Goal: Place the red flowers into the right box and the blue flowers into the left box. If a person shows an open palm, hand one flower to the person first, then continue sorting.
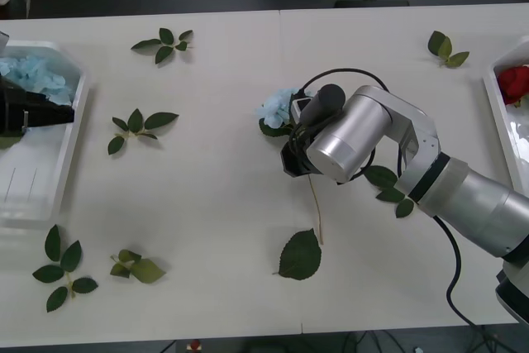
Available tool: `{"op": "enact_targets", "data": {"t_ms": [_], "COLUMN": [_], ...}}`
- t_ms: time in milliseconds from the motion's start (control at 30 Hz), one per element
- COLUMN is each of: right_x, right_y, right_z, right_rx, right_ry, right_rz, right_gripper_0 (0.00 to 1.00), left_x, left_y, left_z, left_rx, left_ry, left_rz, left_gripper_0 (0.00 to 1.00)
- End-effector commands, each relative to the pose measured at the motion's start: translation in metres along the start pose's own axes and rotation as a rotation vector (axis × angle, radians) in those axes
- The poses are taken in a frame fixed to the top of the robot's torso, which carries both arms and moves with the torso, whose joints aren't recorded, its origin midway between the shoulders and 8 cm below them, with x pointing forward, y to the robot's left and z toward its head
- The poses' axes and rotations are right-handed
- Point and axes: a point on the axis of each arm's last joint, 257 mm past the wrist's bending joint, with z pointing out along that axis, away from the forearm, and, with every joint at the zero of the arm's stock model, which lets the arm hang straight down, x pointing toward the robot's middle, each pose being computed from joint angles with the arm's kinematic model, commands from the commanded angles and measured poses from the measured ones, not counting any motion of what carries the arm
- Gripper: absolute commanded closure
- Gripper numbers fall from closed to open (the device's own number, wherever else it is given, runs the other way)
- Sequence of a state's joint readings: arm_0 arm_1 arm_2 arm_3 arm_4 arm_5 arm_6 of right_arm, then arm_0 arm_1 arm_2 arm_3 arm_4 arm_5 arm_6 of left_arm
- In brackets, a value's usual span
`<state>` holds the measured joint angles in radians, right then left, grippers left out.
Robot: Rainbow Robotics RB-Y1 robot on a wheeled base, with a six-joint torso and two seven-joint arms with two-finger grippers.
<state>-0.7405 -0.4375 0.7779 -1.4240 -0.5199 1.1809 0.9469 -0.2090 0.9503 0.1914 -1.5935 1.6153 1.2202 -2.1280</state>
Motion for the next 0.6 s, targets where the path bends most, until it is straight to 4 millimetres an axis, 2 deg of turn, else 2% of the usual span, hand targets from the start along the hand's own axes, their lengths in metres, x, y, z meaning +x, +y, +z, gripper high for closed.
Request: {"op": "enact_targets", "data": {"t_ms": [33, 233, 333, 500, 600], "right_x": [-0.036, -0.065, -0.087, -0.115, -0.129], "right_y": [0.014, 0.000, -0.008, -0.021, -0.016], "right_z": [-0.018, -0.052, -0.081, -0.122, -0.150], "right_rx": [-0.043, -0.171, -0.254, -0.366, -0.475], "right_ry": [-0.057, -0.078, -0.116, -0.180, -0.236], "right_rz": [0.020, 0.042, 0.033, 0.009, -0.025], "right_gripper_0": [1.00, 1.00, 1.00, 1.00, 1.00], "left_x": [-0.010, -0.011, -0.011, -0.002, 0.003], "left_y": [-0.031, -0.065, -0.085, -0.121, -0.141], "left_z": [0.012, 0.039, 0.052, 0.068, 0.071], "left_rx": [0.039, 0.101, 0.150, 0.245, 0.303], "left_ry": [-0.088, -0.193, -0.251, -0.314, -0.356], "left_rz": [0.145, 0.210, 0.239, 0.240, 0.228], "left_gripper_0": [0.00, 0.00, 0.00, 0.00, 0.00]}}
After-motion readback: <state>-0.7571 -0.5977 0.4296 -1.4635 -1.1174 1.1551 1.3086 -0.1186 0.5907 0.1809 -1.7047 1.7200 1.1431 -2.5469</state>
